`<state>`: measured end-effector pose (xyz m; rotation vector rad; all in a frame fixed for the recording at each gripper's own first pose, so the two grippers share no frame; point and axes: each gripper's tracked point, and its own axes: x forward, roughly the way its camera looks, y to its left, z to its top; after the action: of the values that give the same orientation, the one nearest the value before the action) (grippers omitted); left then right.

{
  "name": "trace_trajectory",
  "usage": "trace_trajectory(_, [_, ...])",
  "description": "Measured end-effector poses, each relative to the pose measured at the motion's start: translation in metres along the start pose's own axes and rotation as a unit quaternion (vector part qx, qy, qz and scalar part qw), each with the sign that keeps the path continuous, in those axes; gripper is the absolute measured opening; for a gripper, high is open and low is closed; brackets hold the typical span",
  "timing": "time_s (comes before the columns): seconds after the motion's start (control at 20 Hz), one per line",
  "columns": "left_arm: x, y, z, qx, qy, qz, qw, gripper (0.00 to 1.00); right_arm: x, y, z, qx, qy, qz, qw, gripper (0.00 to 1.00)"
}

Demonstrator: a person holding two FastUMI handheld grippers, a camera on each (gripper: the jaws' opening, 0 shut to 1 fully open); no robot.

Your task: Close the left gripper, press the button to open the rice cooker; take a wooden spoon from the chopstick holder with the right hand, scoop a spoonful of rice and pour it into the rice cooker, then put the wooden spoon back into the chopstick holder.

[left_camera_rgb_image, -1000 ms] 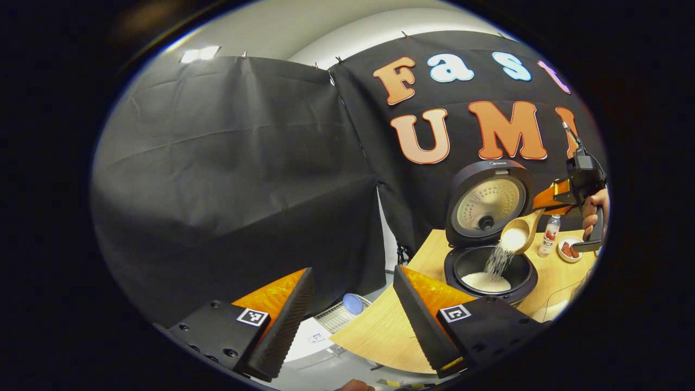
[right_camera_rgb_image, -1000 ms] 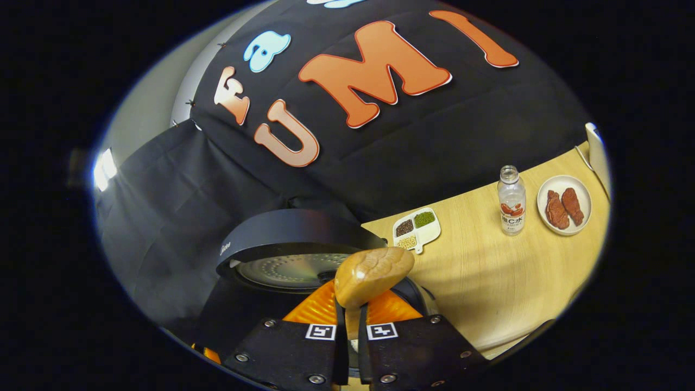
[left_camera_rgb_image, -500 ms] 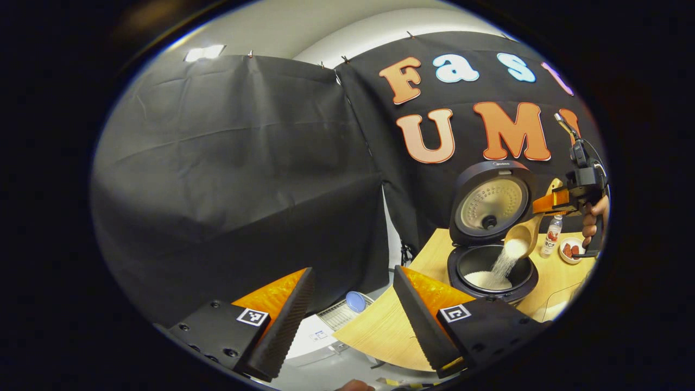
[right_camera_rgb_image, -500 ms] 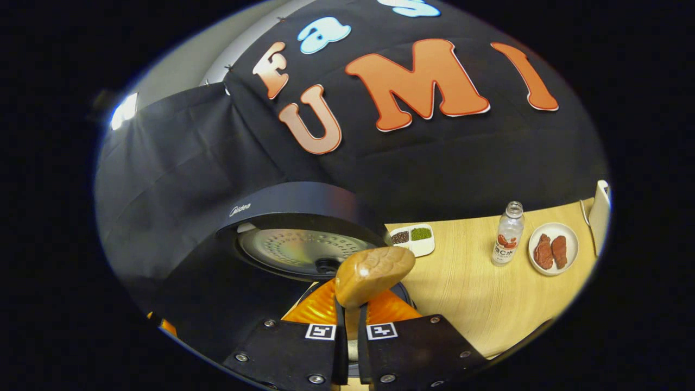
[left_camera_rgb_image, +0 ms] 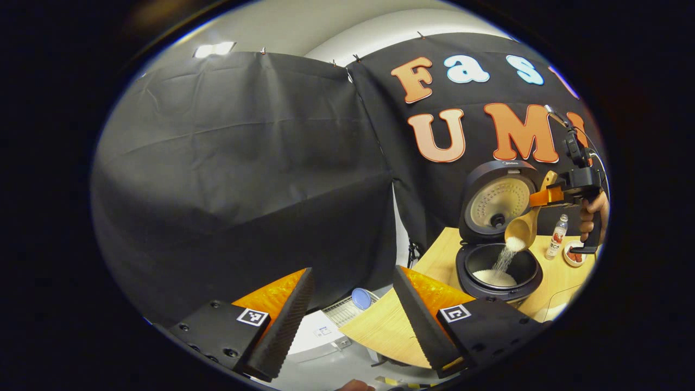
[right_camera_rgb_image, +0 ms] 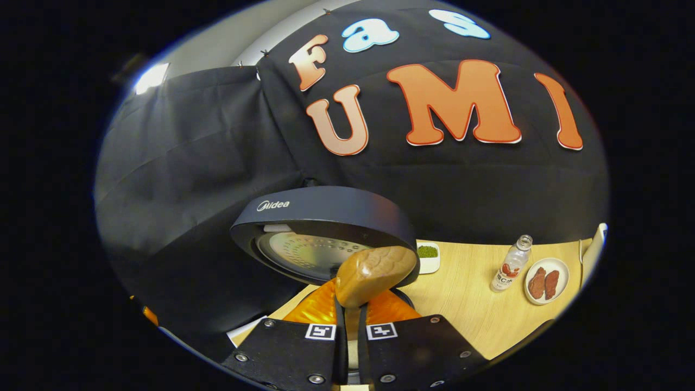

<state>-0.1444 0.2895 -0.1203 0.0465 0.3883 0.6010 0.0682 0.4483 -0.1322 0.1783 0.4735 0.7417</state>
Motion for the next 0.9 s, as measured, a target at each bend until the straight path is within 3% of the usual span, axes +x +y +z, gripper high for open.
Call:
trace_trajectory(0.4, [0.004,-0.004,-0.002,0.008,0.004,-0.007,1.0,0.99,-0.004,0.015,0.005,-0.102,-0.022,0.003,0.995,0.06])
trace_trajectory(0.9, [0.008,-0.01,0.007,0.015,-0.006,-0.017,1.0,0.99,-0.022,0.029,0.001,-0.232,-0.07,0.014,0.97,0.06])
